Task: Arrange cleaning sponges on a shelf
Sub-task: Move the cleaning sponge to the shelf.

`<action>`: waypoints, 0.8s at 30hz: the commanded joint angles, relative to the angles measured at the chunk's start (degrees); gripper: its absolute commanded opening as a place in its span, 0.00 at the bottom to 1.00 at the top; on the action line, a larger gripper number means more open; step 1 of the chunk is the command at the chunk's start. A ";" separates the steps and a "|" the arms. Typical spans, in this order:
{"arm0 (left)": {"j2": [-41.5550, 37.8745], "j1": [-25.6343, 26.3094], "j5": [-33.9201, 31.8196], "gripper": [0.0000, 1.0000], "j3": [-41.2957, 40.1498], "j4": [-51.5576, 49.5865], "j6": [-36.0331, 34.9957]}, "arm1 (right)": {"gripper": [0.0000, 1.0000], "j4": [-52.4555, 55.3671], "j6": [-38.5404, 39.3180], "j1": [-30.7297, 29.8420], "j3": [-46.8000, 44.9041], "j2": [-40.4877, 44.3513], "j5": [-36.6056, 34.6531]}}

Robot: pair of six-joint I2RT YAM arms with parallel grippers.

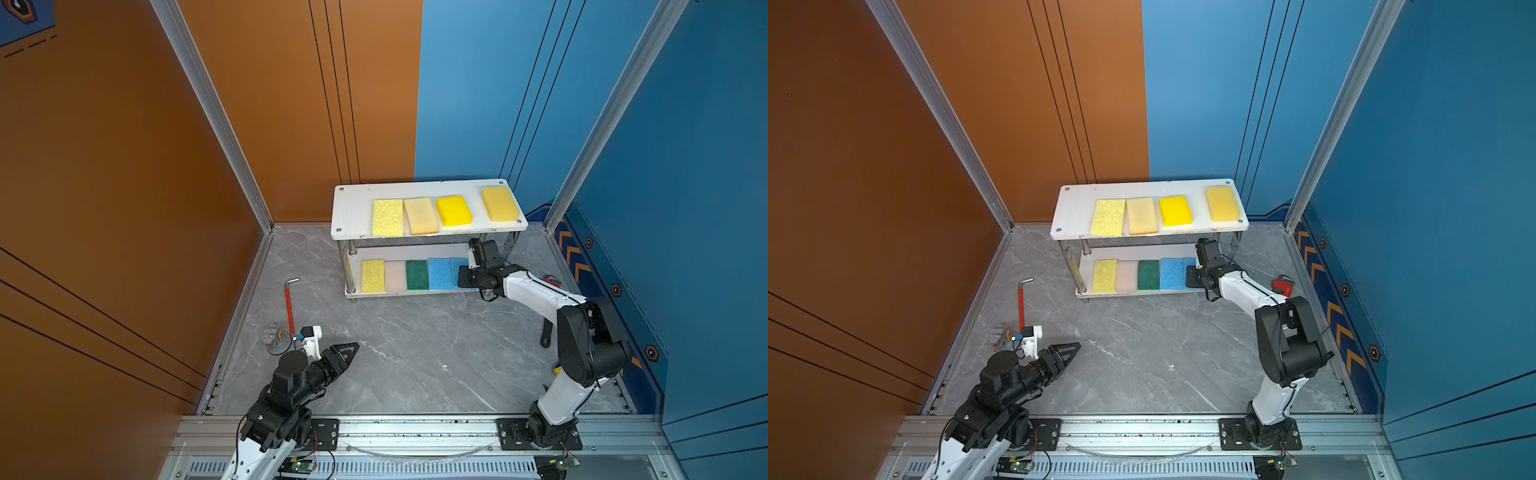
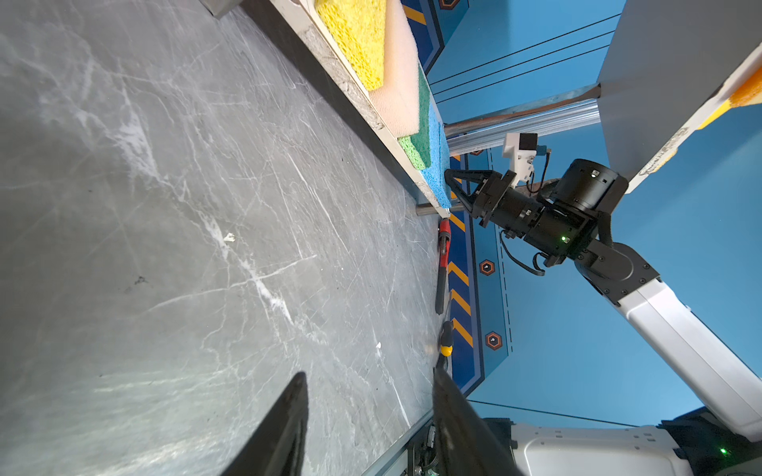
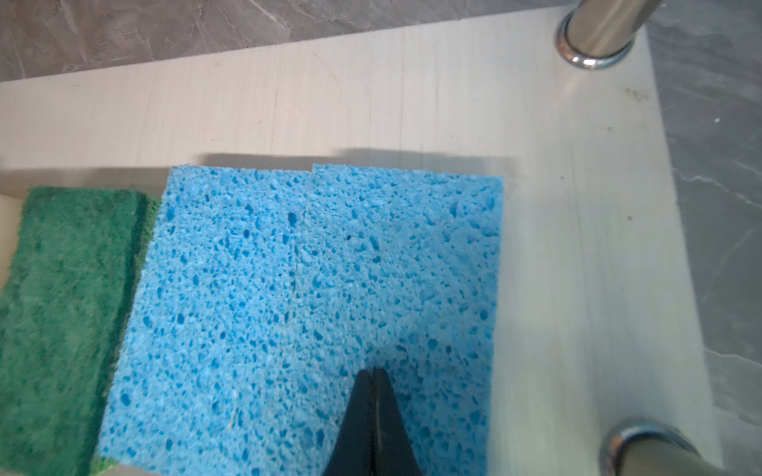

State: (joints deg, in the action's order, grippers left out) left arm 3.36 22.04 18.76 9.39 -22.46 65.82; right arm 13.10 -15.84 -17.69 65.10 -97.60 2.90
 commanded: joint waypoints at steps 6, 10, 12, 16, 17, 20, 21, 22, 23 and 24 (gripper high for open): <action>5.48 -1.41 2.15 0.50 0.29 5.87 -2.26 | 0.00 -6.75 0.09 -0.95 -5.85 12.45 7.36; 10.35 -2.28 3.51 0.49 0.46 10.05 -3.52 | 0.00 -7.33 -2.08 -1.05 -7.70 15.50 11.49; 13.03 -2.84 4.44 0.49 0.86 11.12 -4.29 | 0.00 -7.86 -3.59 -1.20 -9.99 17.33 13.73; 16.20 -3.15 5.40 0.49 1.68 15.04 -5.30 | 0.00 -8.21 -5.72 -1.60 -14.75 21.86 17.33; 16.54 -3.21 5.52 0.49 1.93 15.12 -5.49 | 0.00 -7.95 -6.02 -1.86 -15.90 23.24 17.66; 17.95 -3.46 5.94 0.49 3.26 14.79 -6.76 | 0.00 -6.61 -6.23 -3.00 -18.48 28.14 17.28; 18.66 -3.58 6.17 0.49 3.92 14.34 -7.75 | 0.00 -5.71 -5.99 -3.51 -18.85 29.42 16.77; 19.41 -3.67 6.41 0.49 4.56 13.97 -8.57 | 0.00 -4.82 -5.73 -3.89 -19.21 30.48 16.05; 20.32 -3.86 6.57 0.49 5.08 13.68 -9.50 | 0.00 -4.08 -5.70 -4.12 -19.58 31.44 15.58; 21.40 -3.93 6.66 0.49 5.58 13.67 -10.27 | 0.00 -3.88 -6.02 -4.20 -20.10 32.05 15.61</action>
State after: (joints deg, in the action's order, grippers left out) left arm 23.05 18.79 23.29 12.47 -9.80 59.53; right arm 7.16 -20.93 -21.28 46.22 -68.03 18.26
